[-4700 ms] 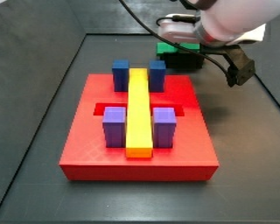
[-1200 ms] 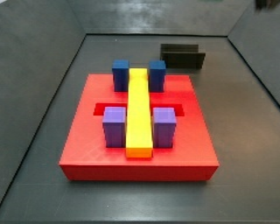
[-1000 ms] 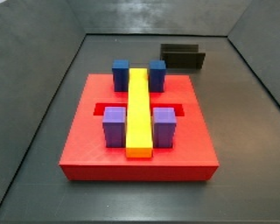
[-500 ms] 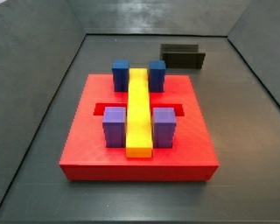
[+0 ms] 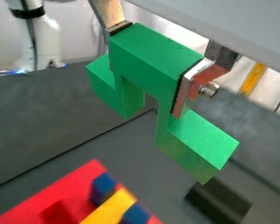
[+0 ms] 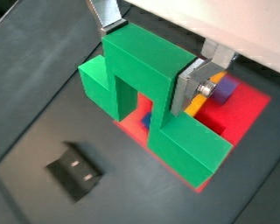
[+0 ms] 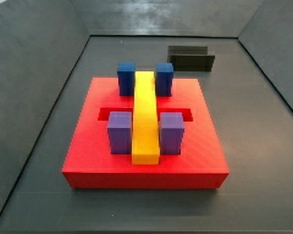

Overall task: Pick up the green object. Move up. Place the green object on the fixture. Regrasp the green object. Move to above the board. Insert the green object.
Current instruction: Move to above the board, then insert the green object.

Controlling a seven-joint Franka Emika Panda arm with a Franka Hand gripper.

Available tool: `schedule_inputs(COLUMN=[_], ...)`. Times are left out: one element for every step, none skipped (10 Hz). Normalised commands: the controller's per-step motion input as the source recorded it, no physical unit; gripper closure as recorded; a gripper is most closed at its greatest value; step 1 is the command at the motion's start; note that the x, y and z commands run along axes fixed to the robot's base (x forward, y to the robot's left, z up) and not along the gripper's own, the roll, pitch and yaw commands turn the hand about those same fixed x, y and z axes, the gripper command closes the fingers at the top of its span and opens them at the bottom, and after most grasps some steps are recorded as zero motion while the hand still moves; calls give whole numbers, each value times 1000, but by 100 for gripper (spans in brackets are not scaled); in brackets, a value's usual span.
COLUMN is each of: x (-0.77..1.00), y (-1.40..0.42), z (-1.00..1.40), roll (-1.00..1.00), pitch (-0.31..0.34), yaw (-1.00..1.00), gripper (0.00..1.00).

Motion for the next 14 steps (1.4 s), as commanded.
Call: schedule_inputs(x=[-154,-112,-97,-79,-66,-42,-80,-29,0,0,400,417,314,374], y=[-114,-35,-8,11,13,7,0,0,0,0,-34,0,14,40], z=[39,9,7,8,0,3,-83,-17,0,-31,-420,-280,-200,-226], roll=[-1000,-1000,-1000,-629,-491,-285,0,0,9,0,-14,-321,-436,-426], pitch=[-48,-68,-80,-78,-74,-51,0,0,-11,0,0,0,-73,-134], yaw=[26,25,27,10,2,-3,0,0,0,0,40,20,46,60], gripper=[100,100,100,100,100,100,100,100,100,100,100,100,100,100])
